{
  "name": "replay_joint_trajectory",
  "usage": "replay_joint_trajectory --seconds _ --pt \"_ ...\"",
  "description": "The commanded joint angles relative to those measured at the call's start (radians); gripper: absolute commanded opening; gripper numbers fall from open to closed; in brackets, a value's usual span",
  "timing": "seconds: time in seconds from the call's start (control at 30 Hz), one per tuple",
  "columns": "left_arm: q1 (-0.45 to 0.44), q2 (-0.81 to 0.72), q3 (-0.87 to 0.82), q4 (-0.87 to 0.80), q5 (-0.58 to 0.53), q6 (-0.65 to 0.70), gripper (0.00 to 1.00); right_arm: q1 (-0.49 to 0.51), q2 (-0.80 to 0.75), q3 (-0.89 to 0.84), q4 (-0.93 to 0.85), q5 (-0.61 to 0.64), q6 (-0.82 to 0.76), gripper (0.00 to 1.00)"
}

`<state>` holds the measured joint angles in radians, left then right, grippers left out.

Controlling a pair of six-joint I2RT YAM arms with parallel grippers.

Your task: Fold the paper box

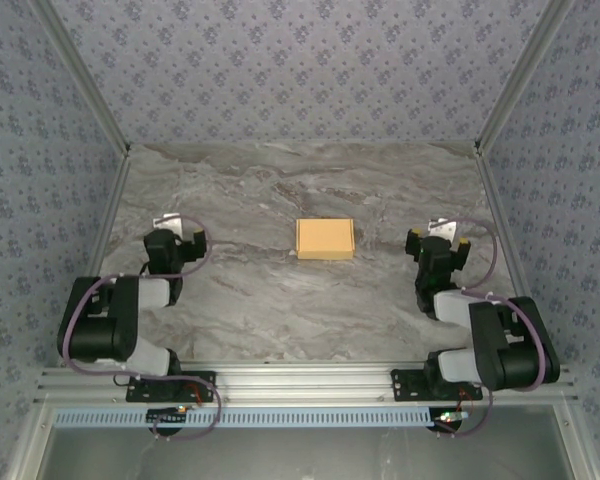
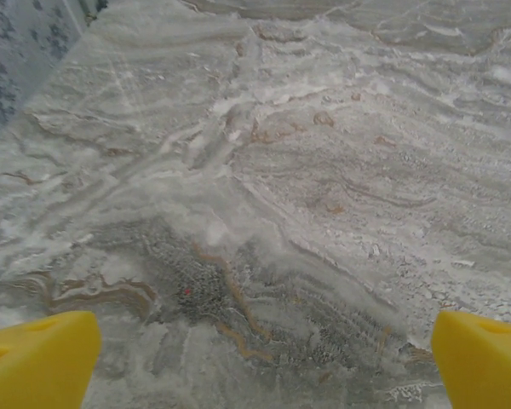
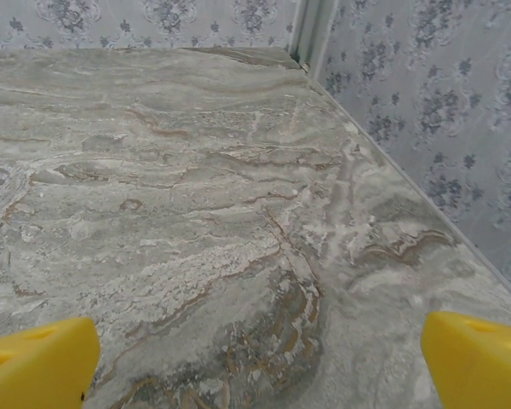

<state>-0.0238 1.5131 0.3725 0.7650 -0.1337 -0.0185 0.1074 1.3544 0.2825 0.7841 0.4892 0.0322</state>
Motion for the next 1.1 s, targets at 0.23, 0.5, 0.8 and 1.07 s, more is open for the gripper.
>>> replay_joint_trajectory --seconds 0.23,0.5,0.8,1.07 --pt "0.041 0.019 0.038 0.046 0.112 -0.001 0.99 -0.033 0.1 0.015 0.143 -0.192 -0.084 0.99" --pt "0.04 0.02 0.037 0.051 0.111 0.0 0.99 -0.093 0.175 0.083 0.076 -0.284 -0.042 0.99" --pt "0.041 0.02 0.037 0.051 0.111 -0.001 0.99 -0.12 0.167 0.092 0.044 -0.34 -0.032 0.99" --pt "0.04 0.019 0.038 0.051 0.111 -0.001 0.99 -0.118 0.167 0.092 0.043 -0.34 -0.031 0.99"
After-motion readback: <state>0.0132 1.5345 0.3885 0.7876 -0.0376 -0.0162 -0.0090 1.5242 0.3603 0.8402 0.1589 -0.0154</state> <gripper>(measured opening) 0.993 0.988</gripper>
